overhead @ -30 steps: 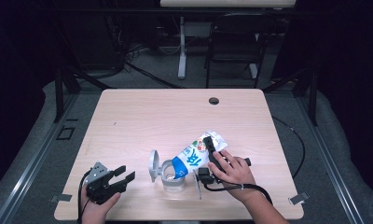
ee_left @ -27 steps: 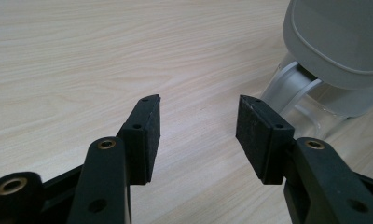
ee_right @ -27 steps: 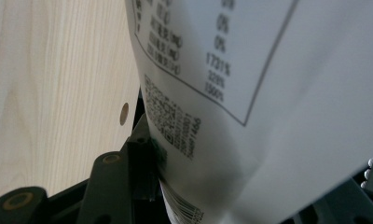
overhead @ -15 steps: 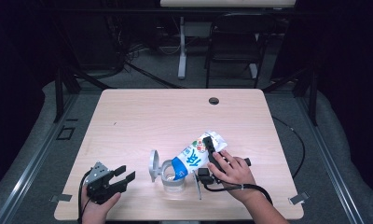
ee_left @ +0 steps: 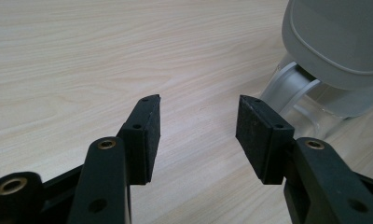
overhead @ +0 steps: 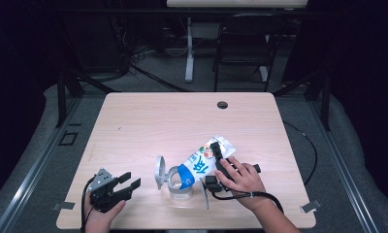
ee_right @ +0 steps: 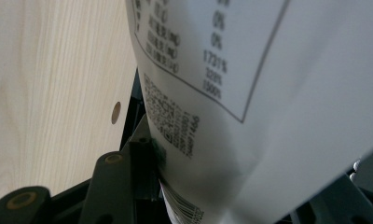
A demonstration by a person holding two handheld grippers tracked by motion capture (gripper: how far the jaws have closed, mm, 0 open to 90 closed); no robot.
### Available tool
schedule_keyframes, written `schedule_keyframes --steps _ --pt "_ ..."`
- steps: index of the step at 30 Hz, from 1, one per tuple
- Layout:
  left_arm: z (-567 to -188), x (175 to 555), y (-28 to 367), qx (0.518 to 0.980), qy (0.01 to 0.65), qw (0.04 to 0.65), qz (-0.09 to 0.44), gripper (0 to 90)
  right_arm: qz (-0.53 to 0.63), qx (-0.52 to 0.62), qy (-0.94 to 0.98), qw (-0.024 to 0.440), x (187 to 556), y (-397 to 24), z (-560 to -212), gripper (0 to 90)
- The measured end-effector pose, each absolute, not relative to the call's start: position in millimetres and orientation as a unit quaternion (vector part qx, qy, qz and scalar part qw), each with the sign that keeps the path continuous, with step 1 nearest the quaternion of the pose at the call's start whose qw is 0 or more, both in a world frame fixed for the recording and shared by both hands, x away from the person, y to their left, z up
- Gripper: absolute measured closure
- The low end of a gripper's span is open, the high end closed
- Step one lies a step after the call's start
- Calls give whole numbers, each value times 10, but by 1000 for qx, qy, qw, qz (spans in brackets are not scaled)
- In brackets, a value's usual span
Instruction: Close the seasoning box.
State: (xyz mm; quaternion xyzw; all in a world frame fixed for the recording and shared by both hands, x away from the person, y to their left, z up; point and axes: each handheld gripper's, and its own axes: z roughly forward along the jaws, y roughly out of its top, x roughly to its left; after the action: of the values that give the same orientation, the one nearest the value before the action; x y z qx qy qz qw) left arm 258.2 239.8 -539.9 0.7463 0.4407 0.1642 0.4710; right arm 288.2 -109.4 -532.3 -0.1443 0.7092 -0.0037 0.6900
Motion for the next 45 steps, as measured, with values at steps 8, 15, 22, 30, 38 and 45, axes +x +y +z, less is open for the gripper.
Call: schedule_keyframes --steps 8,15,22,30,38,45 --pt "-5395 2577 2408 745 442 472 162 504 -9 -153 704 693 2882 -1092 -5325 508" --pt "-5390 2574 2414 746 442 471 162 505 -16 -156 700 696 2871 -1087 -5324 512" --pt "-5389 2571 2410 745 441 474 162 504 -22 -156 701 696 2860 -1080 -5312 518" --pt "-5387 2568 2417 744 440 476 164 504 -14 -157 707 689 2871 -1088 -5316 523" --pt "-5396 2568 2408 742 441 478 163 505 -22 -156 707 690 2860 -1082 -5306 525" --pt "-5385 2569 2409 746 439 474 163 505 -18 -161 706 689 2867 -1087 -5302 526"
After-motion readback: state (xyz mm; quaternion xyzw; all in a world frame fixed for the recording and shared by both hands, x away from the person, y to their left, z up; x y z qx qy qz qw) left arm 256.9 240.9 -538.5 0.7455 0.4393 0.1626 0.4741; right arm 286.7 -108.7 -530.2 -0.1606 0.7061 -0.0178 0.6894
